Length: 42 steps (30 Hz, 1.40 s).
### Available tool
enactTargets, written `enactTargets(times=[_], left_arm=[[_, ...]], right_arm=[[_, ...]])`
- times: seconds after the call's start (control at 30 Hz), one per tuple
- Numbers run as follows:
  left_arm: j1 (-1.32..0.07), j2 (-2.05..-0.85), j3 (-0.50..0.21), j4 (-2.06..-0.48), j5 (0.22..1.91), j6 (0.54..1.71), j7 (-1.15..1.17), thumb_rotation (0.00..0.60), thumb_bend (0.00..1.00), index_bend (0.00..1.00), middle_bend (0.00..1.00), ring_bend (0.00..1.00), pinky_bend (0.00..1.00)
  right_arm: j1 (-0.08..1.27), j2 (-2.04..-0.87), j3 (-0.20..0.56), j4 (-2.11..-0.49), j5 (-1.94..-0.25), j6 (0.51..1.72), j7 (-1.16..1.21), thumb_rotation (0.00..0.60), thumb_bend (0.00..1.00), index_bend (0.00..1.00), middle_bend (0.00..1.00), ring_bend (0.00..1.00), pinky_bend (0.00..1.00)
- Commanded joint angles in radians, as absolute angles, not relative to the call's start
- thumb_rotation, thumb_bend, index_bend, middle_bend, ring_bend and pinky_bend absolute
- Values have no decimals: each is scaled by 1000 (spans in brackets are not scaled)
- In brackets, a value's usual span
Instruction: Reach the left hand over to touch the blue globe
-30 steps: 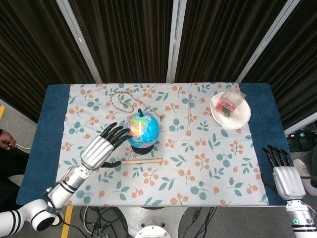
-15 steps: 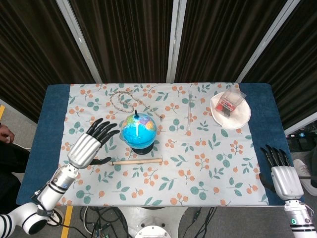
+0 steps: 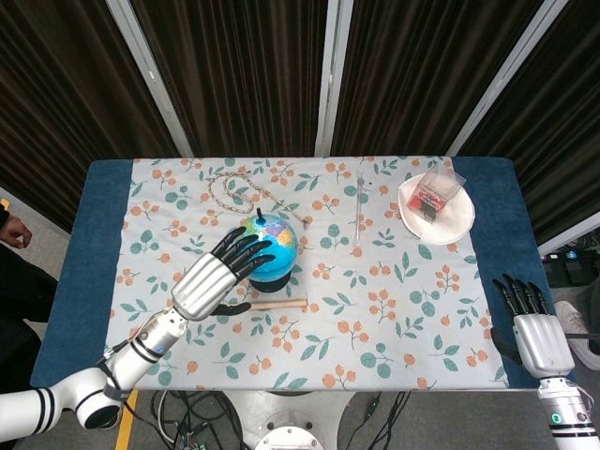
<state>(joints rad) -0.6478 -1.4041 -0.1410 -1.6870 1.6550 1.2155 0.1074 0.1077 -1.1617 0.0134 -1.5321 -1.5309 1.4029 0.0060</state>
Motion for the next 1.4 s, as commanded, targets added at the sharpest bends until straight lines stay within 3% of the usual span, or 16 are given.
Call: enactTargets(times=[0.03, 0.77, 1.4], left_arm=[[-655, -1413, -143, -1676, 1644, 1206, 110, 600, 129, 175, 97, 63, 44], [-648, -1407, -114, -1657, 1602, 1194, 101, 600, 129, 176, 97, 63, 44], [-560, -1296, -89, -1667, 1577, 1277, 75, 600, 129, 187, 102, 64, 44]], right_arm=[[107, -1161, 14, -1530, -1532, 1405, 10, 600, 338, 0, 0, 0, 0], [107, -1163, 14, -1526, -1530, 1406, 8, 600, 337, 0, 0, 0, 0], [109, -1161, 13, -1546, -1532, 1404, -21, 600, 338, 0, 0, 0, 0]])
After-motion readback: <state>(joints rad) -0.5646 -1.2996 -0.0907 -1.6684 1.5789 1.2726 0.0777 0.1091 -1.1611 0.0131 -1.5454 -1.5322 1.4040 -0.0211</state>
